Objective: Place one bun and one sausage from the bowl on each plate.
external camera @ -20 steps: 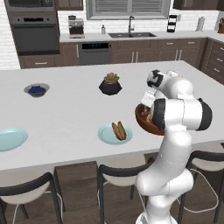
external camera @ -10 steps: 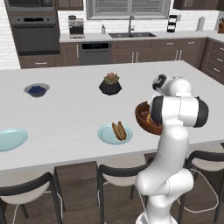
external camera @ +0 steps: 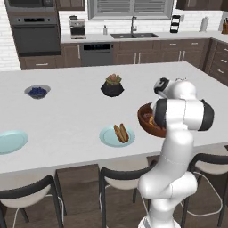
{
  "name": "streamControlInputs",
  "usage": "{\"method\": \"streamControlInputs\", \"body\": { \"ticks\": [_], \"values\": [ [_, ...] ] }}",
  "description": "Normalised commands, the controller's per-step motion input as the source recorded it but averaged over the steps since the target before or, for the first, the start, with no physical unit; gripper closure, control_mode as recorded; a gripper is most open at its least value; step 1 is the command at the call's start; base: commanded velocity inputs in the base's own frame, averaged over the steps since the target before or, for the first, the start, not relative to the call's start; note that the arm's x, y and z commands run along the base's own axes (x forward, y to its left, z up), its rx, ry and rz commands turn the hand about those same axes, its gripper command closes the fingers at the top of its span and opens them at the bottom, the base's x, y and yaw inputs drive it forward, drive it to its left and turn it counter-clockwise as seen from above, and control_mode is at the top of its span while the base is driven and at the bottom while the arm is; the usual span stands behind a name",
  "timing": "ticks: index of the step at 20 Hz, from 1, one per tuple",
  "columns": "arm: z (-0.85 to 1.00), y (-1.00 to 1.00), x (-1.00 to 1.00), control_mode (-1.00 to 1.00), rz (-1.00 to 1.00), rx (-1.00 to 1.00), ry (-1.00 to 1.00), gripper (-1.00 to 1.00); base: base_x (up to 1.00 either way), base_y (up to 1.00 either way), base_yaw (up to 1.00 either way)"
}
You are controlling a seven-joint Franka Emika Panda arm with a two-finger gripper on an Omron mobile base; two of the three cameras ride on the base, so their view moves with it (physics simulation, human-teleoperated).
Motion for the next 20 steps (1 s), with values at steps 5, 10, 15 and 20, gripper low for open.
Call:
{"method": "streamControlInputs", "body": {
  "ticks": [5,10,15,20],
  "values": [
    [-0.06,0.29,-0.39,-1.00,0.00,0.00,0.02,-1.00,0.00,0.00,0.00],
    [0.01,0.05,0.20,-1.00,0.00,0.01,0.07,-1.00,0.00,0.00,0.00],
    [0.03,-0.31,0.28,-1.00,0.00,0.03,0.15,-1.00,0.00,0.00,0.00],
    [-0.02,-0.15,0.16,-1.00,0.00,0.01,0.17,-1.00,0.00,0.00,0.00]
  ]
}}
